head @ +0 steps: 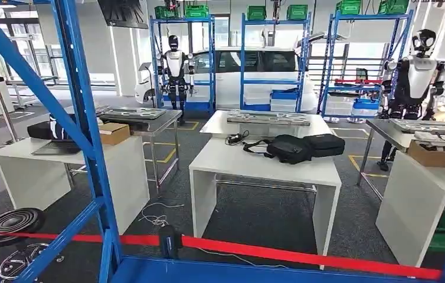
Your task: Take the parts from the cabinet and place them on the table.
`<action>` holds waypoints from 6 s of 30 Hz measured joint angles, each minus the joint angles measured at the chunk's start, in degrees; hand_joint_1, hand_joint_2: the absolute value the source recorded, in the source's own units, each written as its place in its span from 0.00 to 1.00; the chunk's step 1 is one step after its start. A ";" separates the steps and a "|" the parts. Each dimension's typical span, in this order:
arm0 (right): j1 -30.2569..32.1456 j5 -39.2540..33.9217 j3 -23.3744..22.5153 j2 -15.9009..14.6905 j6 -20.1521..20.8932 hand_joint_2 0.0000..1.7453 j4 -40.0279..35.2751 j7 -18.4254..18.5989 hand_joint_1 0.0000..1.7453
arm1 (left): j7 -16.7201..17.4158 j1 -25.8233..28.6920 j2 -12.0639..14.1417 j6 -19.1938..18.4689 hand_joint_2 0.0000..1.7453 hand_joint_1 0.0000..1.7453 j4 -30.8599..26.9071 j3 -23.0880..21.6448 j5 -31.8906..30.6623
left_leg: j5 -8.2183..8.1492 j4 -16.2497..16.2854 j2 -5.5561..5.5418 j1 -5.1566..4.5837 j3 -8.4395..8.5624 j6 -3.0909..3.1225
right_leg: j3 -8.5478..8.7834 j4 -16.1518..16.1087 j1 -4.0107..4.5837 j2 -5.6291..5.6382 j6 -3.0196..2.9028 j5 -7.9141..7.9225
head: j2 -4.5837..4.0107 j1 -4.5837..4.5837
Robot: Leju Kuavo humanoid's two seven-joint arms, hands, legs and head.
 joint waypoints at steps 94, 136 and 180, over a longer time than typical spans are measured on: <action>-18.51 -0.42 1.03 -6.23 -2.30 1.00 -1.77 -7.48 1.00 | -0.16 -0.57 -0.07 -0.09 0.00 0.00 -0.02 0.00 -0.79 | 0.01 0.00 -0.07 -0.05 -0.06 0.24 | 0.09 -0.18 -0.05 0.02 0.21 0.06 | 0.00 0.04; -17.26 -0.79 -0.48 -8.35 -3.76 1.00 -1.95 -9.55 1.00 | -11.17 -1.20 -0.92 -2.49 1.00 0.00 -0.04 -0.63 1.33 | 0.01 0.00 -0.11 -0.05 -0.08 0.25 | 0.09 -0.18 -0.05 -0.01 0.22 0.06 | 0.00 0.07; -13.85 -1.62 -3.10 -8.61 -7.34 1.00 -2.08 -11.61 1.00 | -0.59 -1.93 -1.14 0.70 1.00 0.00 -0.02 0.74 3.37 | 1.60 -0.65 0.18 -0.21 -0.99 2.38 | -6.71 15.77 -0.56 -0.11 1.65 -6.80 | 0.00 0.20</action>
